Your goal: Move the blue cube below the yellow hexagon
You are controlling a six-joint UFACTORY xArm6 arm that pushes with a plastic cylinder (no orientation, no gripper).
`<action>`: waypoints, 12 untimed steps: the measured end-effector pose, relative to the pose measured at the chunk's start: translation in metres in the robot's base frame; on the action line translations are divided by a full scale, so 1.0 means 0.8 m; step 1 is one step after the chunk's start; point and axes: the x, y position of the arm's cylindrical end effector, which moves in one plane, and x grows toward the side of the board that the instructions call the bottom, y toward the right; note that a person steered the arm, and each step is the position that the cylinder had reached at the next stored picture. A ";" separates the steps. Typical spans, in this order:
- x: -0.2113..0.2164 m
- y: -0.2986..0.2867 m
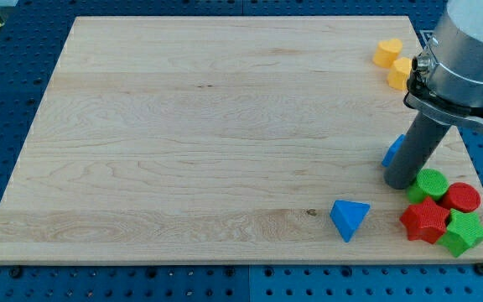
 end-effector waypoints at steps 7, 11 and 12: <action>-0.042 0.047; -0.074 0.062; -0.075 0.076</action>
